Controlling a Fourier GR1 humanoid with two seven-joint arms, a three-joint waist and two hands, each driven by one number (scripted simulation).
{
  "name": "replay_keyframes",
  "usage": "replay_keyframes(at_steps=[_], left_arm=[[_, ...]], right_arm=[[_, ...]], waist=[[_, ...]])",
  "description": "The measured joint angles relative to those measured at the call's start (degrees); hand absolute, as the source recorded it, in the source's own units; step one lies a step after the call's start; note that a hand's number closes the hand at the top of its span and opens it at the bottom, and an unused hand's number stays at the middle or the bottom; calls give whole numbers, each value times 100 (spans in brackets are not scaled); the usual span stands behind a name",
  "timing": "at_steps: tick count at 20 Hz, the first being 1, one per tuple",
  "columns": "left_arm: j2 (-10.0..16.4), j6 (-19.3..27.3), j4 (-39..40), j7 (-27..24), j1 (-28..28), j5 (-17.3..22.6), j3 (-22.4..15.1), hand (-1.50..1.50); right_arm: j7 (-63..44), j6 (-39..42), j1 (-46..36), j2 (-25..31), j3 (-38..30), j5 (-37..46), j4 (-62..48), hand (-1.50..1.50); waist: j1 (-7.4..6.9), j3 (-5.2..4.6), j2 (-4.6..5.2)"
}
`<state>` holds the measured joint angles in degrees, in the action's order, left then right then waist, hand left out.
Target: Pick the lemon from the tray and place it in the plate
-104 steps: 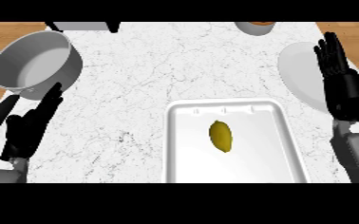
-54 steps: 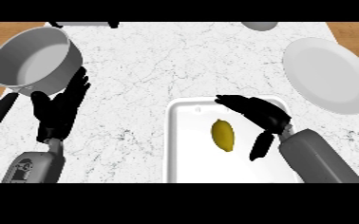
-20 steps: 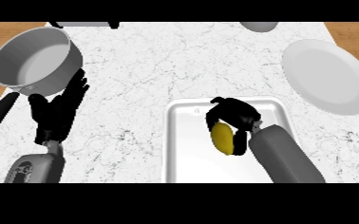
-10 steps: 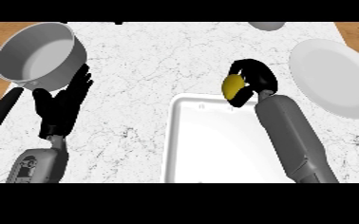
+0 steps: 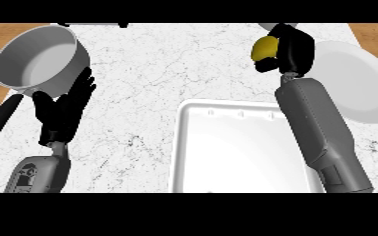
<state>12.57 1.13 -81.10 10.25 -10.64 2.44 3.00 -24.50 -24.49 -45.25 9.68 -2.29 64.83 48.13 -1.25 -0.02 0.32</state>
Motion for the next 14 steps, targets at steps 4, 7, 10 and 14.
replay_keyframes(at_steps=[4,7,10,14], left_arm=[[34,-29,45,12,-39,9,53,0],[14,-63,10,-34,52,5,42,0],[-74,26,24,-65,74,-83,5,0],[-54,-52,-43,-76,160,-43,45,0]], right_arm=[[-496,-682,-210,100,-265,266,-221,150],[-454,-943,-248,339,-593,68,-361,150],[-315,-1156,-284,526,-888,-196,-558,150],[1,-1298,-326,950,-1265,-523,-1013,150]], waist=[[24,2,-1],[38,3,-6],[47,4,-4],[35,6,-1]])
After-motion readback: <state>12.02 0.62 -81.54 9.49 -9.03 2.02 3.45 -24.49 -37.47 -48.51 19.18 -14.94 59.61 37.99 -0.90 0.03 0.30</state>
